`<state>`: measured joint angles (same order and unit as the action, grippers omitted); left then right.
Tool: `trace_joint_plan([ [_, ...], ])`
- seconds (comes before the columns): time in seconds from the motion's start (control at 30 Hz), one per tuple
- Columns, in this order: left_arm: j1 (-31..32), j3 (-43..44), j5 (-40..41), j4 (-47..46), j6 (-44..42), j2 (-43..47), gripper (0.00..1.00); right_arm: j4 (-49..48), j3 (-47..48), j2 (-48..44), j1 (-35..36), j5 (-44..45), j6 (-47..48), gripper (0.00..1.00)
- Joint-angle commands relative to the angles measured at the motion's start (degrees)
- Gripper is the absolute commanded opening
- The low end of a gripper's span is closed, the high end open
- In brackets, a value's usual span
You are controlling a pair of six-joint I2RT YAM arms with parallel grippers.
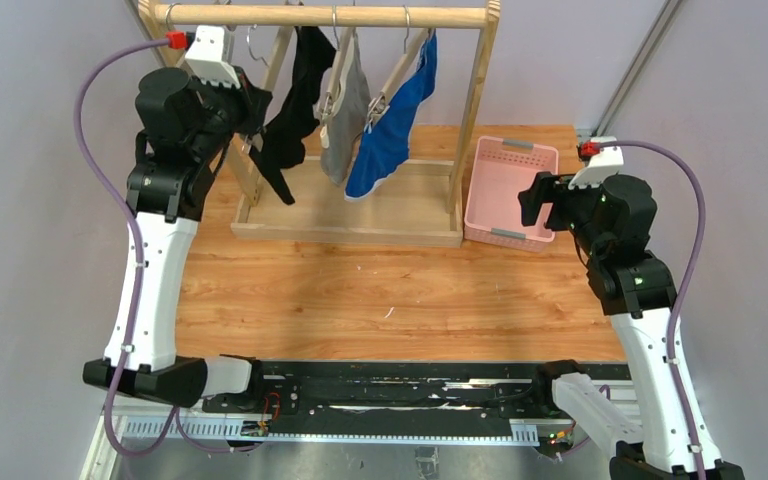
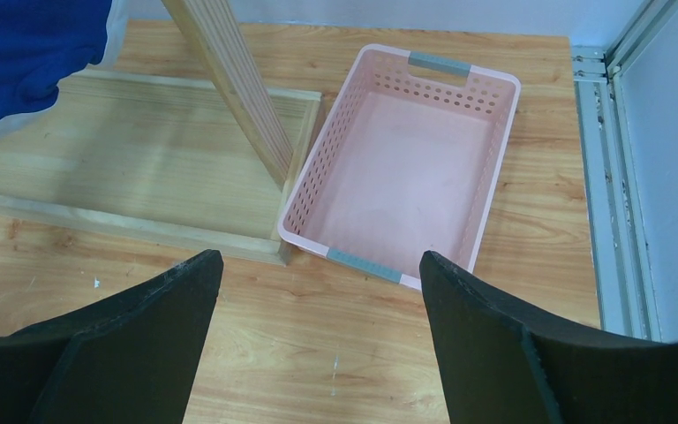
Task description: Remove the underwear clipped to the hanger
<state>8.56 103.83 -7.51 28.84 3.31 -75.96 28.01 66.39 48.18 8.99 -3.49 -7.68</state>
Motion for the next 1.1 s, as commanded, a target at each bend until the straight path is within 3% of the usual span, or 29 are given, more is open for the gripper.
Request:
trace_joint_plan([
  [0.0, 0.1, -4.5, -1.0, 3.8, -2.7, 7.2, 0.0, -2.4, -0.9, 0.6, 0.5, -1.2, 0.5, 0.84],
  [0.23, 0.1, -17.4, 4.2, 15.9, -3.9, 16.8, 0.0, -4.6, -1.2, 3.4, 1.3, -3.5, 0.0, 0.84],
  [0.43, 1.6, -28.0, -2.0, 22.5, -5.3, 23.0, 0.0, -6.6, -2.6, 6.0, 1.9, -5.7, -1.0, 0.83],
  [0.6, 4.4, -30.0, -11.6, 28.1, -6.9, 24.9, 0.0, -10.7, -5.6, 8.3, 1.9, -11.5, -2.4, 0.83],
  [0.73, 8.3, -31.4, -20.0, 28.2, -7.2, 25.5, 0.0, -15.5, -8.0, 10.1, 1.9, -22.3, -1.7, 0.85],
  [1.07, 19.3, -33.8, -26.8, 28.1, -13.0, 20.1, 0.0, -29.7, -12.4, 9.8, 2.0, -56.0, -4.3, 0.85],
])
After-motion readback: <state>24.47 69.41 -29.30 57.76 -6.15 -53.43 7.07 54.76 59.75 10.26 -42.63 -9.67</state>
